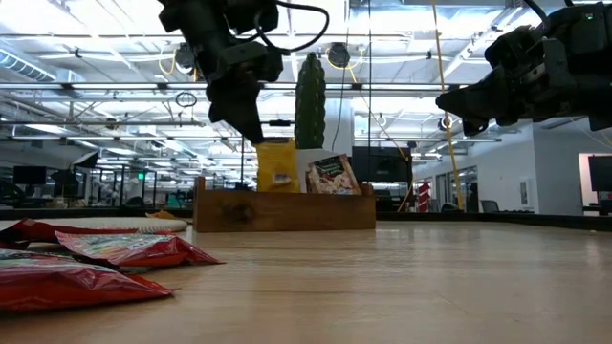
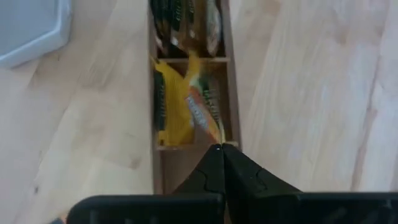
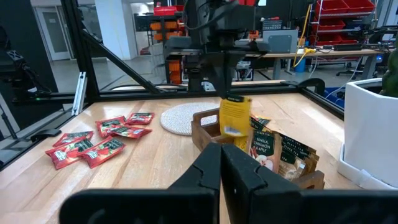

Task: Pick & Place Tea
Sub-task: Put the yellow tea bag into the middle section of the wooden organizer

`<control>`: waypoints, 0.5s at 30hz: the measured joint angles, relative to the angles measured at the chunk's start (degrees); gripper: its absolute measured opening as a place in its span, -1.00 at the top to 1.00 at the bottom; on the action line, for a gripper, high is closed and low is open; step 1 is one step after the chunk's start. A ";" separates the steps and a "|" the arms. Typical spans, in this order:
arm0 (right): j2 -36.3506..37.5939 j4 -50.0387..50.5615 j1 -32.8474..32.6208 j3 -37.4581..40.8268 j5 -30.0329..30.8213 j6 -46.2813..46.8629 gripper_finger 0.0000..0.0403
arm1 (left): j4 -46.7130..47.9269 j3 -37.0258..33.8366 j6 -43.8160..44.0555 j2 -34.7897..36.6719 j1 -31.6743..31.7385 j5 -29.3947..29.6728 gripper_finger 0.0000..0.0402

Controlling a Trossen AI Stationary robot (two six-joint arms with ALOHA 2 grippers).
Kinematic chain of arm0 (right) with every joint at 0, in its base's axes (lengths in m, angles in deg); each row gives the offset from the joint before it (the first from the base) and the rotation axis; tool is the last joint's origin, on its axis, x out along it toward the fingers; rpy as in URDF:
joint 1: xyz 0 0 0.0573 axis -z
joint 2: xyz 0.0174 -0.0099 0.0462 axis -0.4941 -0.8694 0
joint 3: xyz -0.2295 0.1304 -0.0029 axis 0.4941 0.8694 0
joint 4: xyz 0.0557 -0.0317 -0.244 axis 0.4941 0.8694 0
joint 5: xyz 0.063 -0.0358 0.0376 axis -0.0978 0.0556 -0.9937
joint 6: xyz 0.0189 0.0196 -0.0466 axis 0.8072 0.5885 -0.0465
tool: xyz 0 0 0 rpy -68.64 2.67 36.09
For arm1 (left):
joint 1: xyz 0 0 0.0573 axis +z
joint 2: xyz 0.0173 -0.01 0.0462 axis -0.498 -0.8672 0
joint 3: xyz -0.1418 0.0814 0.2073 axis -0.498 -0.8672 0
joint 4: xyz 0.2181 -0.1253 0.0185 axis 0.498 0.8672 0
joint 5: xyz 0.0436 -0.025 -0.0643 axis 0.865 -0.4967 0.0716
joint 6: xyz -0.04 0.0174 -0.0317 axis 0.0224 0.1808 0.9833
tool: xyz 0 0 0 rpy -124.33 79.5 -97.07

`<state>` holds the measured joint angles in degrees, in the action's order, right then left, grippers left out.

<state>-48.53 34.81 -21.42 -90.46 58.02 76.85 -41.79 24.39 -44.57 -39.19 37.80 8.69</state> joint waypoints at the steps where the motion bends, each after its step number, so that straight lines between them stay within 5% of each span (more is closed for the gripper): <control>1: 0.00 0.00 0.01 -0.01 -0.01 0.00 1.00 | 0.16 -0.01 -0.20 0.02 0.32 -0.03 1.00; 15: 0.00 0.00 0.01 -0.02 0.00 0.00 1.00 | -0.56 -0.07 -2.40 0.02 3.07 1.02 1.00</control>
<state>-48.53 34.81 -21.41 -90.48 58.02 76.85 -42.35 24.32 -46.98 -39.17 40.87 9.71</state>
